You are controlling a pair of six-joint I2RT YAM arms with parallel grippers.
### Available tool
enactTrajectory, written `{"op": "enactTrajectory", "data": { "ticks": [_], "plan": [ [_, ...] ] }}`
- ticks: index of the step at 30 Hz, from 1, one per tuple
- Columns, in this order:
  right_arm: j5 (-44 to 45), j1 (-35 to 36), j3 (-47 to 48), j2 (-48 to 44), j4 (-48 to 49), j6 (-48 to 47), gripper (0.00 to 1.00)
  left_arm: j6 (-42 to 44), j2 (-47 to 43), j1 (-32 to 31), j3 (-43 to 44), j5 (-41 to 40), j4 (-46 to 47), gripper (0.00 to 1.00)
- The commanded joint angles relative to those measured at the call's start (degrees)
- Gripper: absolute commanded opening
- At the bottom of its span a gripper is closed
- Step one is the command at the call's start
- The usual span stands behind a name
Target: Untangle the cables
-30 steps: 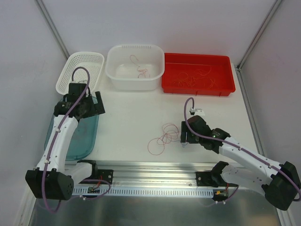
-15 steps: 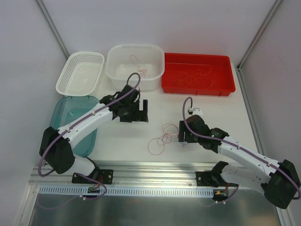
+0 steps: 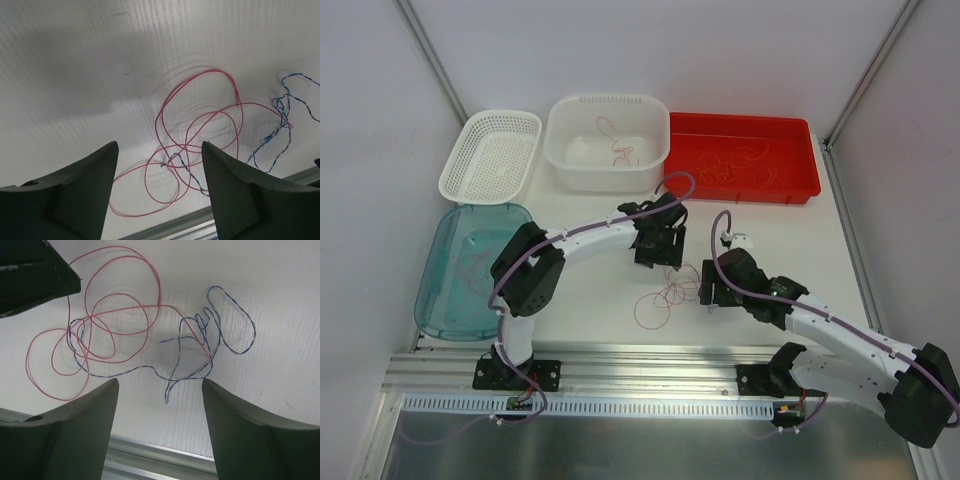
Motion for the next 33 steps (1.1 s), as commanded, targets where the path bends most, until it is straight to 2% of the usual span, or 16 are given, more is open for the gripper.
{"op": "enactTrajectory", "data": {
  "ticks": [1,10,13,16,17,19,23,26,32,33],
  "plan": [
    [-0.79,0.25,-0.84,-1.81,1.79,1.15,0.71,-1.35,2.32,-0.51,3.20,-0.45,-0.17,0.65],
    [-1.14,0.25,-1.81,-1.72,3.11,1.68,0.71,-1.53,8.74,-3.06,6.10,0.16,-0.26,0.50],
    [-1.14,0.25,-2.51,-0.84,4.34,1.94,0.71,-1.35,8.83,-3.24,6.01,0.08,-0.26,0.38],
    [-1.22,0.25,-4.27,0.56,6.62,2.73,0.70,-0.56,6.38,-3.33,5.05,-1.41,-0.26,0.16],
    [-1.40,0.25,-5.23,1.09,7.50,3.00,0.70,0.14,4.46,-3.41,4.70,-2.11,-0.35,0.05],
    [-1.84,0.17,-6.11,2.58,9.26,4.05,0.67,0.84,2.08,-3.41,3.38,-4.14,-0.35,0.00],
    [-2.63,0.25,-7.17,4.96,11.28,5.46,0.62,2.77,-4.95,-3.41,0.66,-6.25,-0.52,0.00],
    [-2.28,0.16,-7.26,6.62,11.81,6.07,0.55,4.18,-10.75,-3.41,-1.19,-7.83,-1.14,0.00],
    [-1.32,-0.97,-7.35,8.47,10.85,7.92,0.25,7.69,-21.47,-2.98,-1.02,-11.52,-5.09,0.00],
    [-1.31,-1.33,-7.35,8.65,10.41,8.01,0.17,8.14,-22.45,-2.80,-0.50,-11.61,-6.05,0.01]
  ]
}}
